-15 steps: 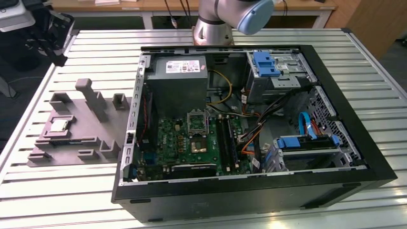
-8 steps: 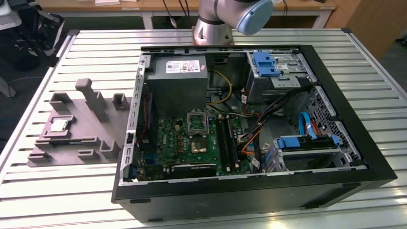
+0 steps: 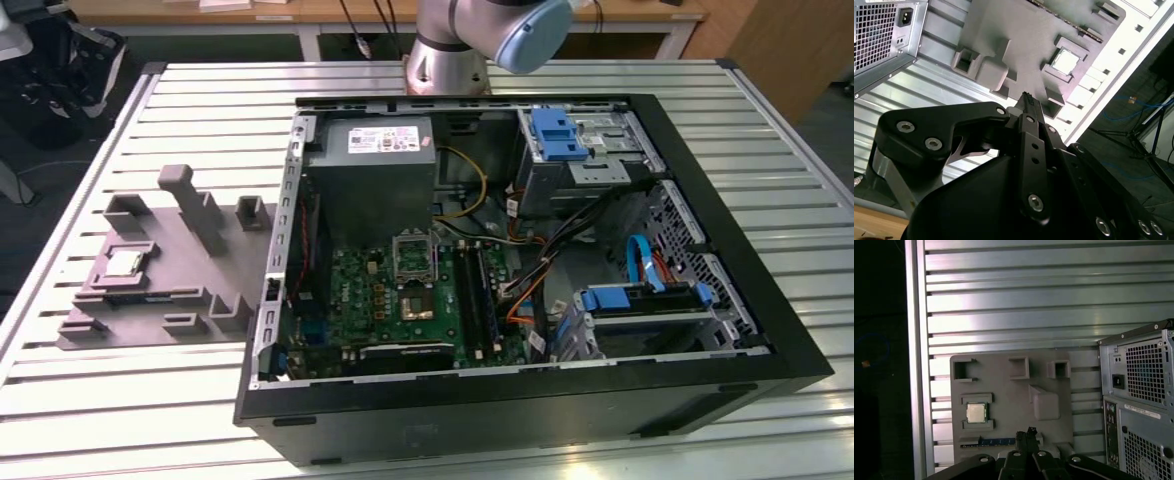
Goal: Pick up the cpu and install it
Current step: 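Reach for the cpu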
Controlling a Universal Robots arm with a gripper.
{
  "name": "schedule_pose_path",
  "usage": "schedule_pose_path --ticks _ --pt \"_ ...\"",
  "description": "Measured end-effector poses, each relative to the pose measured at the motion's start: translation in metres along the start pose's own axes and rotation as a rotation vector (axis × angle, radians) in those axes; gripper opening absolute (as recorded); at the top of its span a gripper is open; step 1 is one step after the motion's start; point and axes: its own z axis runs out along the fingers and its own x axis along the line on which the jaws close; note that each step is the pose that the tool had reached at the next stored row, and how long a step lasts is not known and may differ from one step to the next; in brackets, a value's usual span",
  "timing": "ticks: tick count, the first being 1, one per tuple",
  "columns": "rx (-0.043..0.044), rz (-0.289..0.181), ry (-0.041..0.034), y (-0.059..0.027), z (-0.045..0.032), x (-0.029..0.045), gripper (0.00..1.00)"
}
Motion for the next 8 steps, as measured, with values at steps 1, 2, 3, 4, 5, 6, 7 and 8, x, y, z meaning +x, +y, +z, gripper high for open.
schedule_pose_path --ticks 1,2,3,4,5,6,7,8 --pt "0.0 0.0 0.0 0.0 0.0 0.0 0.11" --pt "0.0 0.0 0.0001 0.0 0.0 0.0001 0.11" --pt "0.0001 0.0 0.0001 0.0 -0.0001 0.0001 0.11" --pt "0.0 0.0 0.0 0.0 0.0 0.0001 0.11" --pt "0.0 0.0 0.0 0.0 0.0 0.0002 0.11" --pt "0.0 0.0 0.0001 0.0 0.0 0.0002 0.11" --pt "0.0 0.0 0.0001 0.0 0.0 0.0002 0.11" --pt "0.0001 0.0 0.0001 0.0 0.0 0.0003 0.11"
